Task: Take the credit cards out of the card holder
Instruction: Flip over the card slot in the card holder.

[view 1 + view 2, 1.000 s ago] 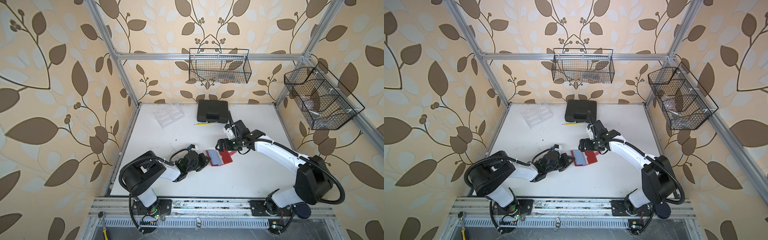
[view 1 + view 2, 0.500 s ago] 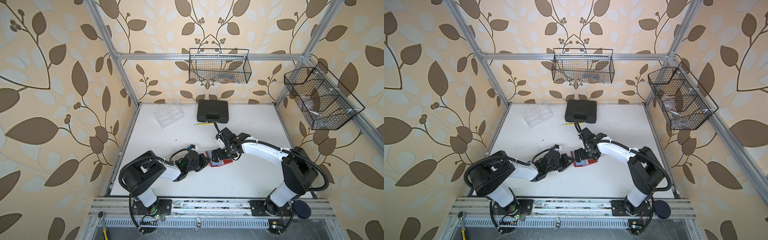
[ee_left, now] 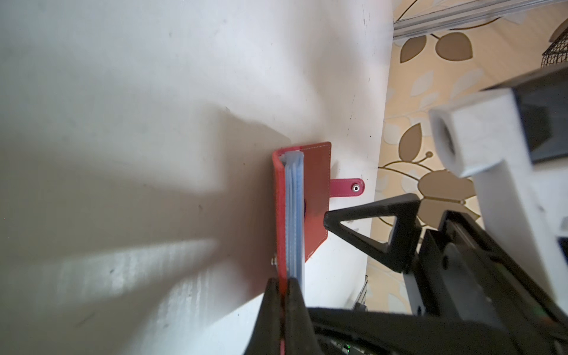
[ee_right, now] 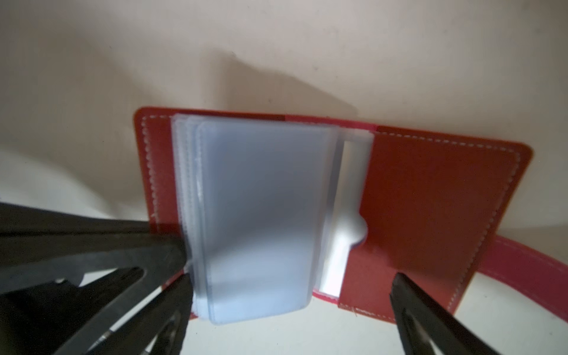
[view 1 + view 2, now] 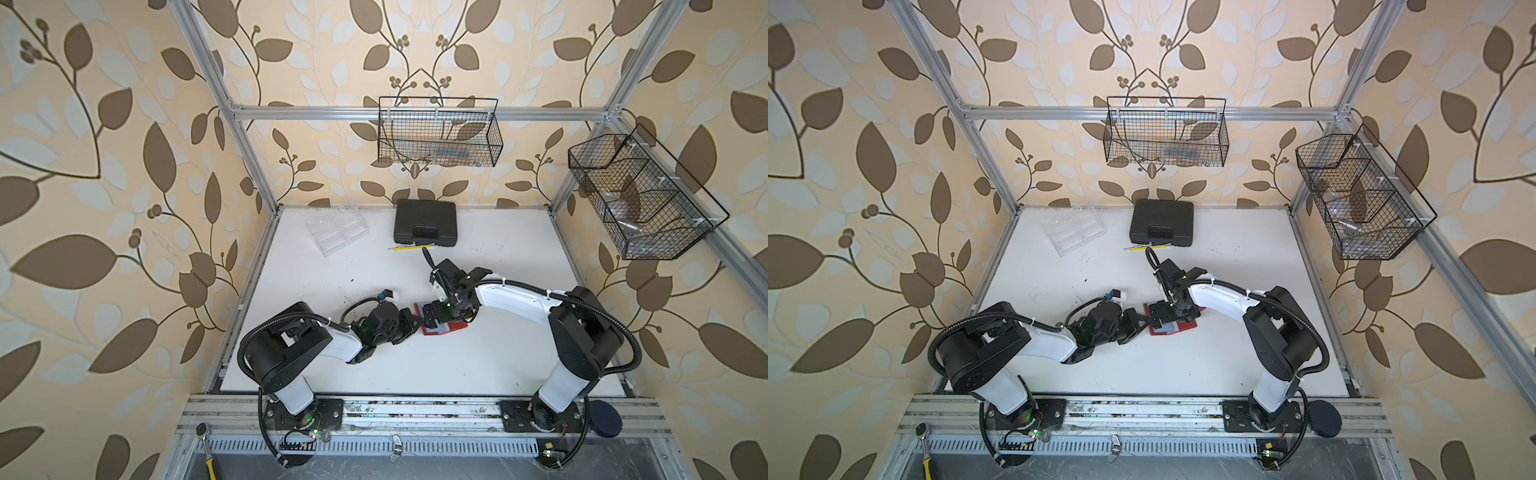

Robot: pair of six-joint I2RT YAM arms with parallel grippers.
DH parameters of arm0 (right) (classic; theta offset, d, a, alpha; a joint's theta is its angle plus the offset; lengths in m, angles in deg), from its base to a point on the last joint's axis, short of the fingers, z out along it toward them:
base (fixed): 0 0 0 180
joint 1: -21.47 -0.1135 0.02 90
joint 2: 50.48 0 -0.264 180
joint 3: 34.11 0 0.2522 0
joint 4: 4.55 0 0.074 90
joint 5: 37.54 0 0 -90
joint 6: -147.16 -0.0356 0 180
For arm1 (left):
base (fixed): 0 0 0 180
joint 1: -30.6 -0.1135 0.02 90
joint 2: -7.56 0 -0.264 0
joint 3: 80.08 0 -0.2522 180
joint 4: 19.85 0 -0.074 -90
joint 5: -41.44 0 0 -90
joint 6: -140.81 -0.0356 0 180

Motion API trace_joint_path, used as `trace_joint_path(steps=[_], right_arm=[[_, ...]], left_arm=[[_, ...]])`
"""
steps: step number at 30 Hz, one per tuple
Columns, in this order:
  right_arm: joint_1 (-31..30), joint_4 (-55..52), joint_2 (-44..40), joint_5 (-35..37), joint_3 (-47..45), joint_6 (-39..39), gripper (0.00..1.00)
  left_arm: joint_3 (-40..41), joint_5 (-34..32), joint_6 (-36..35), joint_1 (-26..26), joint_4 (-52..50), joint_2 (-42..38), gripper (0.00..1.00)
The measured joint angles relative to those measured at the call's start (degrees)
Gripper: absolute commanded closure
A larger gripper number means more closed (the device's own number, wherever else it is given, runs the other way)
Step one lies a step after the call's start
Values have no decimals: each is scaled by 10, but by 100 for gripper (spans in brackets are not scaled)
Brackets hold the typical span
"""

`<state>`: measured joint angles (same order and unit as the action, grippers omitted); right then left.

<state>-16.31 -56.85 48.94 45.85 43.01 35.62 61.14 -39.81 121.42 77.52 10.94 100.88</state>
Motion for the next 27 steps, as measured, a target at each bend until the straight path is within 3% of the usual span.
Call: trace_joint_path(steps=[27], right_arm=[[46, 24, -11, -39, -14, 1, 31]], left_arm=[[-12, 0, 0, 0, -4, 0, 100]])
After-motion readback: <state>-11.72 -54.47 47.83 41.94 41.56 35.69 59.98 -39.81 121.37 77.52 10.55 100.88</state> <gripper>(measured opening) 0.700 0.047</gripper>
